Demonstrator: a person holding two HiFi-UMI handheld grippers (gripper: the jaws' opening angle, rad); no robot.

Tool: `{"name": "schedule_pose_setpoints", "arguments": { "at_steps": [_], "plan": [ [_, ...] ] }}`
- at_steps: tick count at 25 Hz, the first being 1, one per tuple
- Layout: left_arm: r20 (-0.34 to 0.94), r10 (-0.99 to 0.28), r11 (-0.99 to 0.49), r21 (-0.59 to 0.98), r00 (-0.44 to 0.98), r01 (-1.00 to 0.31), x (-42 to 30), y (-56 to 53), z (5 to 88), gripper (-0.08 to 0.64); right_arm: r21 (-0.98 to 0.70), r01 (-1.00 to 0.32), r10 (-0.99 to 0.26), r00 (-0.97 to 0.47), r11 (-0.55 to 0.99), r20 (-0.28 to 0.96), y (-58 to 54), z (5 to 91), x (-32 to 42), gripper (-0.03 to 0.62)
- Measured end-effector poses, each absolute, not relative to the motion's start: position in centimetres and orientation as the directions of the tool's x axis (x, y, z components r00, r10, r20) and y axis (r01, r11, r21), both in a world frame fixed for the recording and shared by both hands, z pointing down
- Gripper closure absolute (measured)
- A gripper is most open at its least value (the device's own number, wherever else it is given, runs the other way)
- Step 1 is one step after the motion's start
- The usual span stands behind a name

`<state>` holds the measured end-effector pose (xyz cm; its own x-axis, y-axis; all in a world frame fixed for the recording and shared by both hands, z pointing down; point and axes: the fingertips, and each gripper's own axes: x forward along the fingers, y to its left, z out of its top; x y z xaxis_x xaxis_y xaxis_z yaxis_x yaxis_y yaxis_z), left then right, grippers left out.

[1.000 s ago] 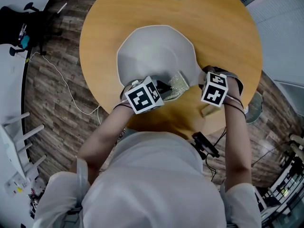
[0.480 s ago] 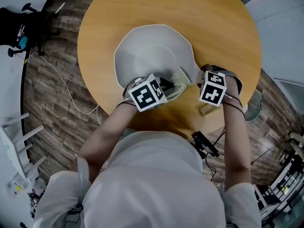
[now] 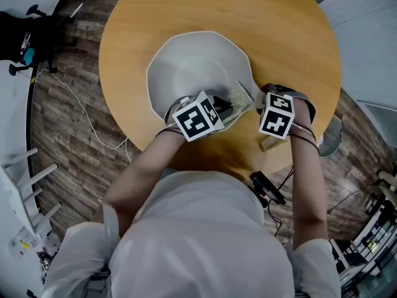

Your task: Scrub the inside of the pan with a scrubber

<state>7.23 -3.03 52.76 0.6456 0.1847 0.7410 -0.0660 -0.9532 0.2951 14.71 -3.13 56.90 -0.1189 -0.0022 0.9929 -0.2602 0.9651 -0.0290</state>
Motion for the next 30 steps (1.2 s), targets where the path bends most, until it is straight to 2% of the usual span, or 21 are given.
{"name": "schedule_pose_setpoints", "arguments": {
  "at_steps": [30],
  "plan": [
    [0.738,0.145,-0.956,0.276,0.659,-0.099,10.0,-6.1,53.6,0.543,-0.037,-0.252,0.008,-0.116,0.967,0.993,-3.2,56.9,14.6,0.4]
  ]
}}
